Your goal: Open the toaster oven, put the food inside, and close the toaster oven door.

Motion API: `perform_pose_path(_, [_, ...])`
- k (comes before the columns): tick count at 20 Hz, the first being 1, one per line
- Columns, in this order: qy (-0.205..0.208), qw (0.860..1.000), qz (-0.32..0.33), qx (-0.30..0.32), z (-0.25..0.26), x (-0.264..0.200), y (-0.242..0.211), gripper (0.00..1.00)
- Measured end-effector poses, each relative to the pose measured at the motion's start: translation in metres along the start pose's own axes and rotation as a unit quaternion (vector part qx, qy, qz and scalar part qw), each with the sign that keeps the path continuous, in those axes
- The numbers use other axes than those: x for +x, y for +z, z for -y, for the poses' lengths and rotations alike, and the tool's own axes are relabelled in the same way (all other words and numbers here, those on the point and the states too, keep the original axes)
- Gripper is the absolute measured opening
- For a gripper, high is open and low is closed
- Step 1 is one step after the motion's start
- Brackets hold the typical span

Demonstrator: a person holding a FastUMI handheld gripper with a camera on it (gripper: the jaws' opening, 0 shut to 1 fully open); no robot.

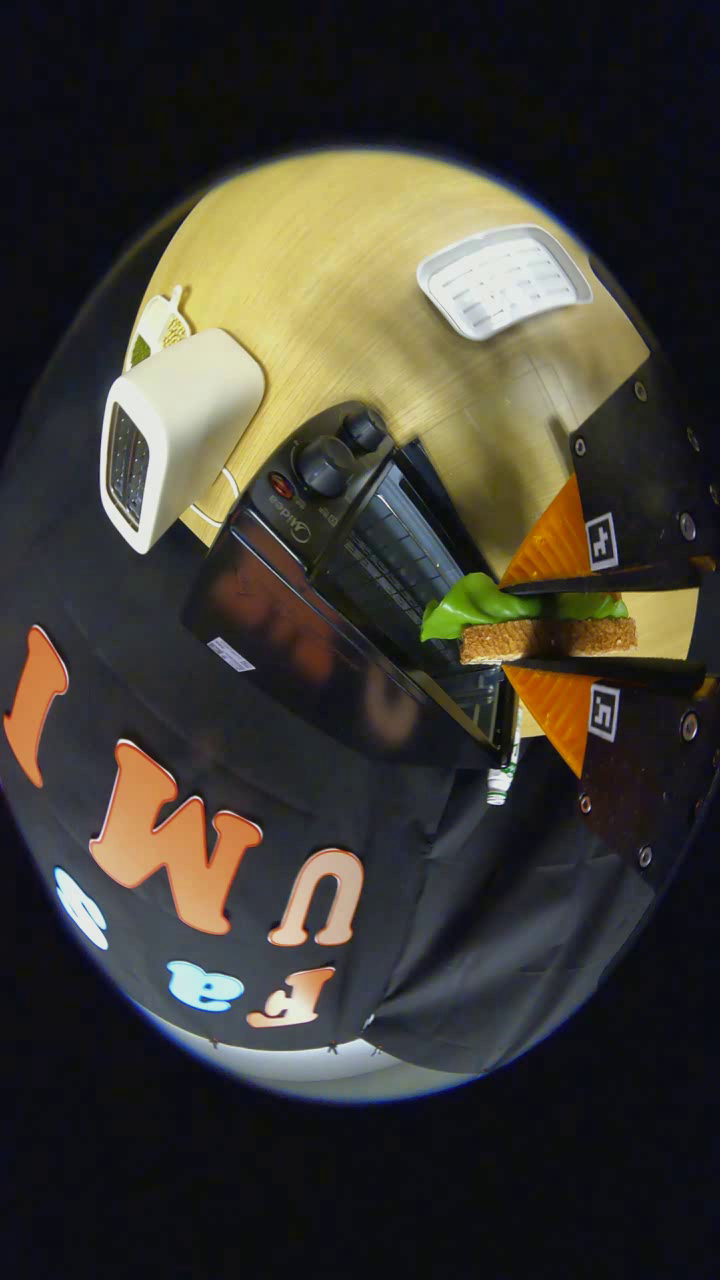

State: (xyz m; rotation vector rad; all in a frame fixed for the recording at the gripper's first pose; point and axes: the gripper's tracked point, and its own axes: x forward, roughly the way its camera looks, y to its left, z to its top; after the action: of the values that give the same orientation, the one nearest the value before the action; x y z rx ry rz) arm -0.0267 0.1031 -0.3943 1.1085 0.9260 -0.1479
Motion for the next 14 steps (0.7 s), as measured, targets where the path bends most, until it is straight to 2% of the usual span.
perform_pose_path(3, [0.019,0.998,0.027,0.053,-0.01,0.024,-0.009,0.27])
perform_pose_path(5, [0.015,0.995,0.058,0.075,-0.007,0.037,-0.011,0.24])
perform_pose_path(8, [0.036,0.987,0.109,0.115,-0.014,0.057,-0.007,0.24])
perform_pose_path(14, [0.043,0.969,0.201,0.139,-0.015,0.08,0.01,0.24])
